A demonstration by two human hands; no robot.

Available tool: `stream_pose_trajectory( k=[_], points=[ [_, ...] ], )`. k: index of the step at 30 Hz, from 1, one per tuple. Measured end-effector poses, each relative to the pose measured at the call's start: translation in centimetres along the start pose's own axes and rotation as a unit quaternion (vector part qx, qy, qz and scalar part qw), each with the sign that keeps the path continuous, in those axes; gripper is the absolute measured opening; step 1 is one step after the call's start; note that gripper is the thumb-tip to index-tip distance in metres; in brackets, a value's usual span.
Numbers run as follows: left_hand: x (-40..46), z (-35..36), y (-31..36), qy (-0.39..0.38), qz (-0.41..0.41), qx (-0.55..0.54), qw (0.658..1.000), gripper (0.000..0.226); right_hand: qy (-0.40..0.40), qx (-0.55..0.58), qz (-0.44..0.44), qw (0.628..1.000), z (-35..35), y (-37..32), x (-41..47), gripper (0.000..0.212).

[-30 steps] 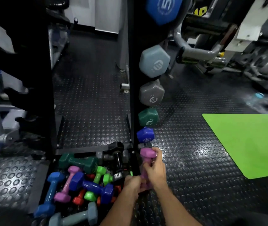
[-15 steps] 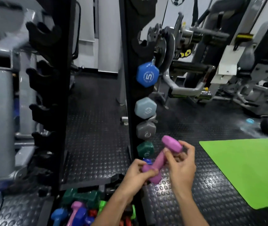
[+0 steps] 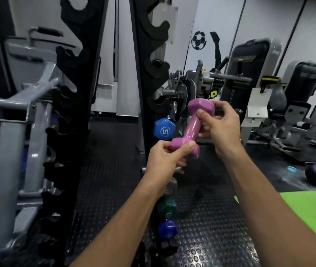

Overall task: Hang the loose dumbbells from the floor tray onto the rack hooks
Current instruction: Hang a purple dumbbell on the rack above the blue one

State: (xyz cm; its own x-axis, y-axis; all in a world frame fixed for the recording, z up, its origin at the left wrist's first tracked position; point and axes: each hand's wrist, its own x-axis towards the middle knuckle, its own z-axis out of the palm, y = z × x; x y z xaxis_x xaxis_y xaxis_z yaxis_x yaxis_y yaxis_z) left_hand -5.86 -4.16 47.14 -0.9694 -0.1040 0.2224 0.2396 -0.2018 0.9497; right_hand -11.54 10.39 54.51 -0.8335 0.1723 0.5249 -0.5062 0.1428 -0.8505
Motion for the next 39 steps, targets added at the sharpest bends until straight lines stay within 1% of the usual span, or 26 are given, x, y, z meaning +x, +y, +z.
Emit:
stream_pose_trajectory(
  k=[2,5,8,10,15,18,21,27,28,31,34,37,39],
  points=[
    [1.1,0.2,1.9,0.014,0.006,-0.012,1.000,0.037,-0.020,0.000,0.008,1.000,1.0,-1.4,2.3,0.034],
    [2.6,0.3,4.3,0.038,-0.005,-0.008,0.999,0.043,-0.044,0.002,0.024,0.999,2.4,-2.7,5.2,0.032],
    [4.0,0.6,6.1,0.068,-0.013,0.006,0.998,0.043,-0.067,-0.011,0.040,0.997,3.7,-3.4,7.5,0.033],
    [5.0,0.9,7.2,0.091,-0.014,0.006,0.996,0.047,-0.082,-0.025,0.052,0.995,4.3,-3.8,8.7,0.035],
    [7.9,1.1,9.3,0.132,-0.022,-0.026,0.991,0.064,-0.110,-0.005,0.088,0.990,5.8,-4.8,11.4,0.033],
    [9.1,1.5,10.5,0.156,-0.034,-0.028,0.987,0.067,-0.126,-0.020,0.099,0.987,6.8,-4.7,13.1,0.029],
    [10.2,1.8,11.5,0.184,-0.035,-0.015,0.982,0.066,-0.137,-0.027,0.116,0.983,7.9,-4.3,14.6,0.029],
    [11.4,2.5,10.6,0.196,-0.044,0.062,0.978,0.079,-0.169,-0.032,0.140,0.975,8.4,-2.4,16.0,0.027],
    [11.5,2.6,10.4,0.202,-0.047,0.073,0.976,0.078,-0.167,-0.034,0.144,0.975,8.5,-2.1,16.0,0.024],
    [11.9,2.3,10.6,0.222,-0.047,0.096,0.969,0.077,-0.147,-0.026,0.159,0.976,8.9,-1.5,16.1,0.001],
    [12.3,1.6,11.6,0.239,-0.063,0.116,0.962,0.077,-0.135,-0.038,0.162,0.977,10.1,-1.1,16.7,0.010],
    [12.7,1.0,11.5,0.250,-0.074,0.134,0.956,0.078,-0.155,-0.044,0.156,0.975,11.6,-1.0,16.8,0.021],
    [12.9,0.7,11.2,0.258,-0.073,0.139,0.953,0.077,-0.171,-0.051,0.147,0.973,12.2,-0.7,16.8,0.025]
  ],
)
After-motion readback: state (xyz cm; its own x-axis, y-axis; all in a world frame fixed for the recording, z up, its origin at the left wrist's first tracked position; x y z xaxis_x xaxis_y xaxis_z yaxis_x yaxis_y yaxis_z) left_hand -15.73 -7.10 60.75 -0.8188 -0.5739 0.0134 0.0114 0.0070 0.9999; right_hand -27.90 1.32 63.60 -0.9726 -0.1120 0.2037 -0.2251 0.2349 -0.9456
